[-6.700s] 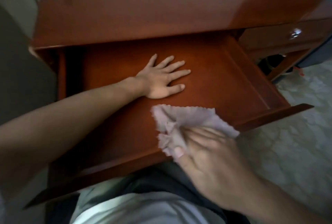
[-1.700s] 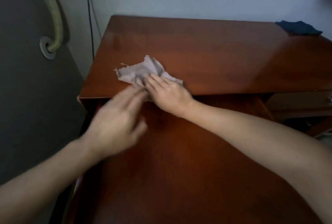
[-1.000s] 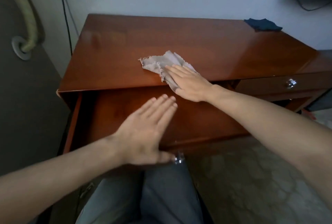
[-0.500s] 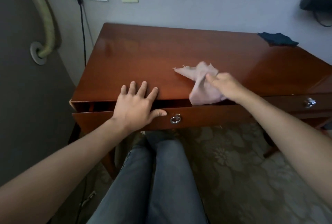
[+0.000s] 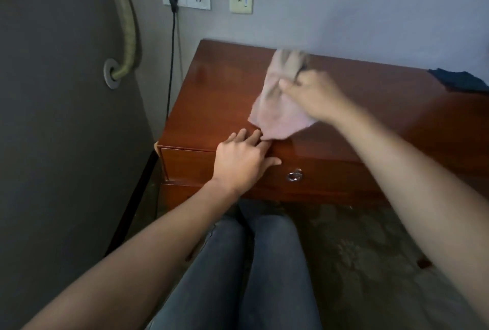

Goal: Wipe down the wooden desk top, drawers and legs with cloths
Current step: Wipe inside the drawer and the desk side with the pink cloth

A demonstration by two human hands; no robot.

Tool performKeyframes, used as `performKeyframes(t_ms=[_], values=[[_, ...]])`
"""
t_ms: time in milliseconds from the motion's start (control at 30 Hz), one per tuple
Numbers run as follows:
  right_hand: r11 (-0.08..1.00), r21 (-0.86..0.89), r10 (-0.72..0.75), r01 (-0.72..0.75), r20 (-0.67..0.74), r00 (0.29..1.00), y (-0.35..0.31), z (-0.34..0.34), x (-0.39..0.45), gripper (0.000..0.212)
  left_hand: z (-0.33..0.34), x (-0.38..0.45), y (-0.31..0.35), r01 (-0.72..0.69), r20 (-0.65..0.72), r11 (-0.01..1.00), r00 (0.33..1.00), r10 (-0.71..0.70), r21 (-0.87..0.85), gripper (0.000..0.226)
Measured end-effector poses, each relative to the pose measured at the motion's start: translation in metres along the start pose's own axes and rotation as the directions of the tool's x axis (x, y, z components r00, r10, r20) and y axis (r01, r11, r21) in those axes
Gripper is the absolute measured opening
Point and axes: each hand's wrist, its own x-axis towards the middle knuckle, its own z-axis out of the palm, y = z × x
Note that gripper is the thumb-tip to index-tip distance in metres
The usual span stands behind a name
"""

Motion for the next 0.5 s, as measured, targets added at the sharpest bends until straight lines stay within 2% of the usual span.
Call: performKeyframes(t_ms=[67, 100, 200, 267, 333, 400, 467, 500], values=[[0.976, -0.205, -0.019, 0.076, 0.266, 0.964, -0.009, 0.051, -0.003, 0.052, -0.014, -0.009, -0.020, 0.028, -0.115, 0.984, 0.992, -0.049, -0.178, 0.043], [0.958, -0.259, -0.020, 0.120, 0.356, 0.934, -0.011, 0.074, -0.004, 0.058, -0.022, -0.015, -0.031, 0.066, -0.170, 0.961, 0.979, -0.114, -0.267, 0.041], [0.958, -0.223, -0.069, 0.180, 0.431, 0.900, -0.032, 0.114, 0.002, 0.069, -0.043, -0.026, -0.079, 0.196, -0.361, 0.925, 0.879, -0.313, -0.325, 0.034], [0.936, -0.174, -0.203, 0.305, 0.441, 0.874, -0.061, 0.123, 0.012, 0.066, -0.057, -0.021, -0.110, 0.215, -0.378, 0.918, 0.862, -0.338, -0.332, 0.025], [0.899, -0.049, -0.382, 0.436, 0.400, 0.833, -0.094, 0.131, 0.018, 0.059, -0.069, -0.011, -0.130, 0.196, -0.307, 0.902, 0.894, -0.325, -0.384, 0.021], [0.866, 0.095, -0.500, 0.491, 0.193, 0.844, -0.122, 0.136, 0.022, 0.046, -0.075, -0.003, -0.148, 0.276, -0.222, 0.869, 0.894, -0.389, -0.411, 0.029], [0.884, 0.124, -0.449, 0.451, -0.042, 0.892, -0.141, 0.136, 0.034, 0.033, -0.077, -0.004, -0.166, 0.434, -0.153, 0.751, 0.808, -0.569, -0.498, 0.036], [0.897, 0.213, -0.381, 0.388, -0.078, 0.922, -0.146, 0.132, 0.043, 0.032, -0.078, -0.008, -0.175, 0.496, -0.103, 0.627, 0.730, -0.676, -0.600, 0.038]])
